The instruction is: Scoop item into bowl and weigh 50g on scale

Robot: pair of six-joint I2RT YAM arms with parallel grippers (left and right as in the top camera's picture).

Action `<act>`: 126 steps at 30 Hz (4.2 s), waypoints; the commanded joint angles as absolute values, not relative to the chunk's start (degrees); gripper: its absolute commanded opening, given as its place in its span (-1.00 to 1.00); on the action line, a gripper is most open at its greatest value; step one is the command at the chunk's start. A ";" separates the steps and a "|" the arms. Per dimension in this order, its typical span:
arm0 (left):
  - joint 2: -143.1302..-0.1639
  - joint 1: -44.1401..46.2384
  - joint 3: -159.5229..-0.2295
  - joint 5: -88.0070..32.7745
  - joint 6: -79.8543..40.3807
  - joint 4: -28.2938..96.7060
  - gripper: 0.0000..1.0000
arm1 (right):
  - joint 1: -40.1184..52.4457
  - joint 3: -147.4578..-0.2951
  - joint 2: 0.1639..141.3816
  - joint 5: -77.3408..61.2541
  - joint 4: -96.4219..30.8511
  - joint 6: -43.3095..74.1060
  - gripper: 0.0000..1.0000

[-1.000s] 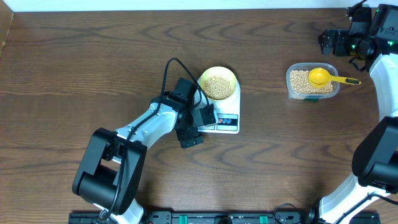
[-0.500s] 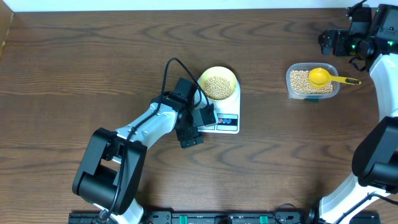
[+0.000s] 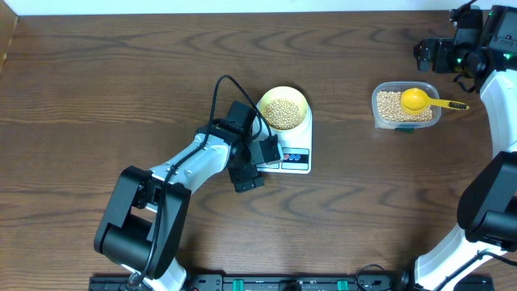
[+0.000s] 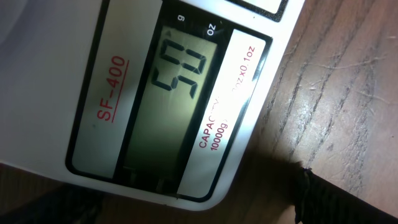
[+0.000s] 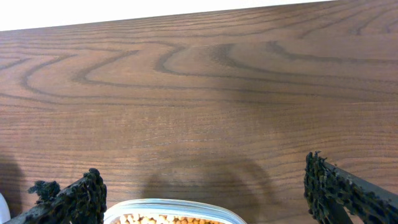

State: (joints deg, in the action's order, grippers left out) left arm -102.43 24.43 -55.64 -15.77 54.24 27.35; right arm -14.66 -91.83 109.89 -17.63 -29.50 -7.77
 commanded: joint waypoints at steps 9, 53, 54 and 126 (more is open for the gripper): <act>-105.56 25.15 -54.65 -16.86 55.88 27.53 0.95 | -14.41 -92.55 109.84 -18.37 -29.63 -7.79 0.99; -105.56 25.15 -54.65 -16.86 55.88 27.53 0.95 | -14.41 -92.55 109.84 -18.37 -29.63 -7.79 0.99; -105.56 25.15 -54.65 -16.86 55.88 27.53 0.95 | -14.41 -92.55 109.84 -18.37 -29.63 -7.79 0.99; -105.56 25.15 -54.65 -16.86 55.88 27.53 0.95 | -0.93 -50.28 64.82 -18.59 14.96 -7.81 0.98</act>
